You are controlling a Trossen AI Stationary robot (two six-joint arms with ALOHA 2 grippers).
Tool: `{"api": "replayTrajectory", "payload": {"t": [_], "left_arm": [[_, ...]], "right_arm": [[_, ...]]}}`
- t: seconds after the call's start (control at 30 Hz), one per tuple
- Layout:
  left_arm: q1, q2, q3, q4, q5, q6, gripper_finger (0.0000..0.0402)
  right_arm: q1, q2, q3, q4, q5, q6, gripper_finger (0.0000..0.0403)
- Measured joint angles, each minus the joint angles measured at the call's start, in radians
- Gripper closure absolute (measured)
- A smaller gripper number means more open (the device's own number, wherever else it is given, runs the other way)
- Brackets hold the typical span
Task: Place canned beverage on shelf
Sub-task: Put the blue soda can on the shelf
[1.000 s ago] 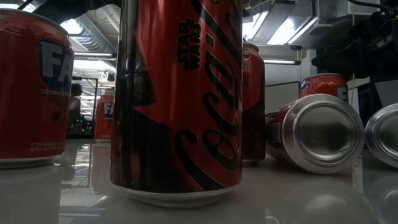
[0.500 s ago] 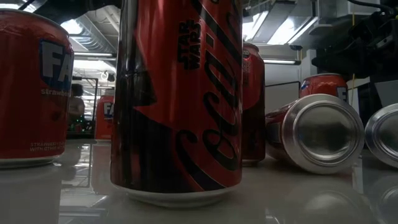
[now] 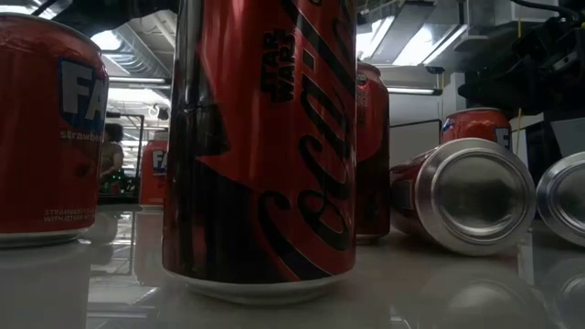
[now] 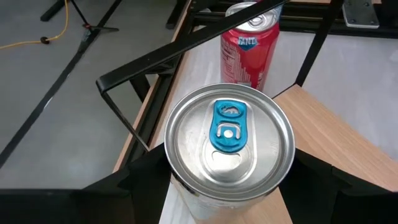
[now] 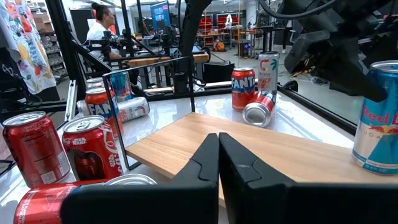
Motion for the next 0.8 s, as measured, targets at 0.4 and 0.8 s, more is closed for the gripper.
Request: {"api": "replayTrajectory", "payload": {"t": [0.4, 0.8], "left_arm": [[-0.001, 0.001, 0.0, 0.034, -0.003, 0.002, 0.0092], [-0.001, -0.016, -0.002, 0.045, -0.039, 0.0, 0.0079]], "right_arm": [[0.0, 0.0, 0.0, 0.0, 0.0, 0.0, 0.0403], [0.0, 0.0, 0.0, 0.0, 0.0, 0.0, 0.0403]]}}
